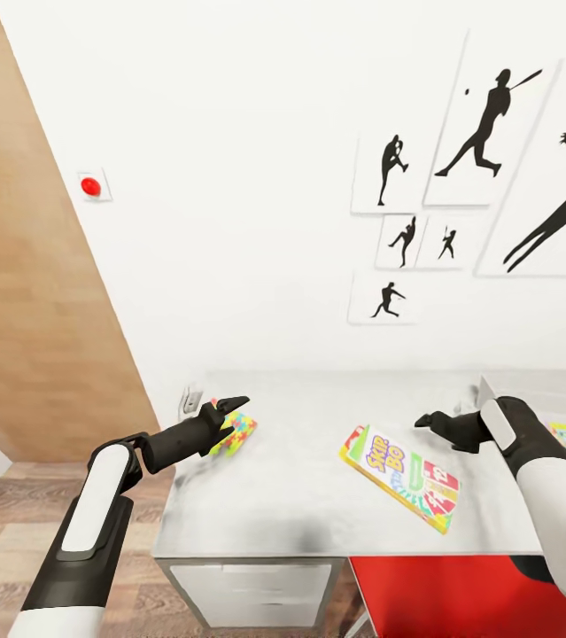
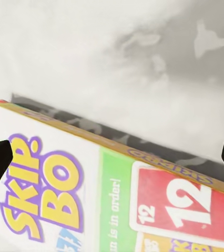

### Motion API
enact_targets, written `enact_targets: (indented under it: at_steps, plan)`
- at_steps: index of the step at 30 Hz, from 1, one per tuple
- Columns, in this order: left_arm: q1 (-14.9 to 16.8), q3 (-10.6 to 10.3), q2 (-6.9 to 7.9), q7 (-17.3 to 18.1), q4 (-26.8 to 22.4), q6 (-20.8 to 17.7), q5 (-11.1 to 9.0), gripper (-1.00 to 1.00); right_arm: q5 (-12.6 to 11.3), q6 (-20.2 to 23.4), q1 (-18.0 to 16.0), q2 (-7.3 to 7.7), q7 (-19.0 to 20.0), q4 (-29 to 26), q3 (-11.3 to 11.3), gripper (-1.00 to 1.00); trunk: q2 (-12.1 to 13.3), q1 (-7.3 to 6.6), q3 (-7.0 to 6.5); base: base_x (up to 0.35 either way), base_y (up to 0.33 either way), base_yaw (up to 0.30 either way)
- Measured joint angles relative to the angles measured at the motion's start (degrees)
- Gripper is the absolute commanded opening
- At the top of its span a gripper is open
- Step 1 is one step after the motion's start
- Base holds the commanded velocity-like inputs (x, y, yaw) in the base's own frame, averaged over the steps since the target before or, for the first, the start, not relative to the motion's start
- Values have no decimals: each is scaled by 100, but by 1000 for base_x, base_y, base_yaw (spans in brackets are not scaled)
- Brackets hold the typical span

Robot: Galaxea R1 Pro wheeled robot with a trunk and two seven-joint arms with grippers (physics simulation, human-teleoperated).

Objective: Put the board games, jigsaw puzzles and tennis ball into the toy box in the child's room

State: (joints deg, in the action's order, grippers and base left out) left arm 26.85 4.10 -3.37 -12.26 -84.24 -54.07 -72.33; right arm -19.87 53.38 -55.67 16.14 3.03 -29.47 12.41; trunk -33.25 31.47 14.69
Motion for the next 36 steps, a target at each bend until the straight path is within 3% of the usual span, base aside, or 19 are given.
enact_targets:
  at_steps: [36]
  plan:
    - [-1, 2, -9, -11, 13, 13, 5, 100, -24, 246, -2, 34, 73, -27, 0, 100, -1, 0, 336, 0, 0, 0]
